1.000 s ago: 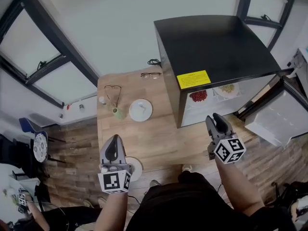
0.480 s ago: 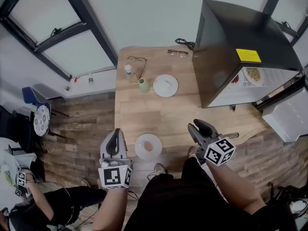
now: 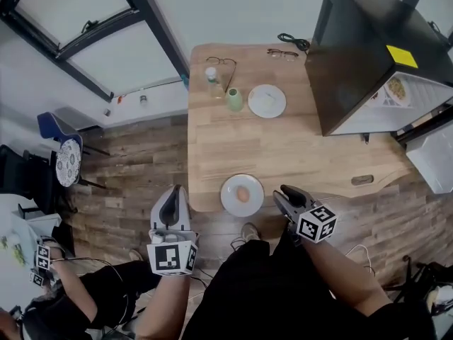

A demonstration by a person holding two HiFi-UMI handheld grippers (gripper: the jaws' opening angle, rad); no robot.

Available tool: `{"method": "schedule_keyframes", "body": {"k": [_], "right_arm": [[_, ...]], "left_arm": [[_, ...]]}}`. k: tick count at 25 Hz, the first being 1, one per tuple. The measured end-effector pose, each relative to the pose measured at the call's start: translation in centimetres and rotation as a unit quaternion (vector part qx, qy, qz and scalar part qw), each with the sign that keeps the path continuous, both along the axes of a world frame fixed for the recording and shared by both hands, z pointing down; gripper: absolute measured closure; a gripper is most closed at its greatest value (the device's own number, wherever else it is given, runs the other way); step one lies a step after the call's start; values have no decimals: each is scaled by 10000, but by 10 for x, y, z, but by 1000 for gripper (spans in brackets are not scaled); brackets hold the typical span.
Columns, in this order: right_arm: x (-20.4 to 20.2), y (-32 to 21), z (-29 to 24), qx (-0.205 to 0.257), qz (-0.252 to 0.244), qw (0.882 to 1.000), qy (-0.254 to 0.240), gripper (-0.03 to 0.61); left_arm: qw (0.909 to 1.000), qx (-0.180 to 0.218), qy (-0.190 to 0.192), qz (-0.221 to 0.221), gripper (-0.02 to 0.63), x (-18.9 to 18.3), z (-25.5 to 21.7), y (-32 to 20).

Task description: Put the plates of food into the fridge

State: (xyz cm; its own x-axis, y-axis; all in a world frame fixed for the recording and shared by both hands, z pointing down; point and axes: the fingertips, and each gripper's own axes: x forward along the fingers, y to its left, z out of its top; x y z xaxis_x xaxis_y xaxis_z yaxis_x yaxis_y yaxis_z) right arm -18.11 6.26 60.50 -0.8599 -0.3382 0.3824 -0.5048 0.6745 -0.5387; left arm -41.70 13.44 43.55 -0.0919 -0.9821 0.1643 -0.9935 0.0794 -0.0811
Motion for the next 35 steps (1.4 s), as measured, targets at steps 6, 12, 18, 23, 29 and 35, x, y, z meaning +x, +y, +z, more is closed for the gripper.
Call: {"method": "schedule_keyframes", "body": {"k": [6,12,18,23,29,35], "right_arm": [[-7,34,48,-953,147,9953,36,429],[-8,47,92,-2050,602,9769,-73,413],[-27,49,114,-2551,707,9640,-232,385],[-46,52,127,-2925,620,9536,-350,385],[-52,52,123,-2908,874,9516,-470,520],[-49,45,99,-2908,1113,9467,-822,546]], "left_arm": [[10000,-44,-55,-71,611,-19,1,12],[9997,-199,-79,-66,611,-22,11,20],[9991,-375,-135,-129,611,-29,20,29],[9988,-422,-182,-142,611,-31,22,33],[9988,-395,-245,-165,611,-38,18,38],[9992,-293,-247,-121,611,-37,9,38]]}}
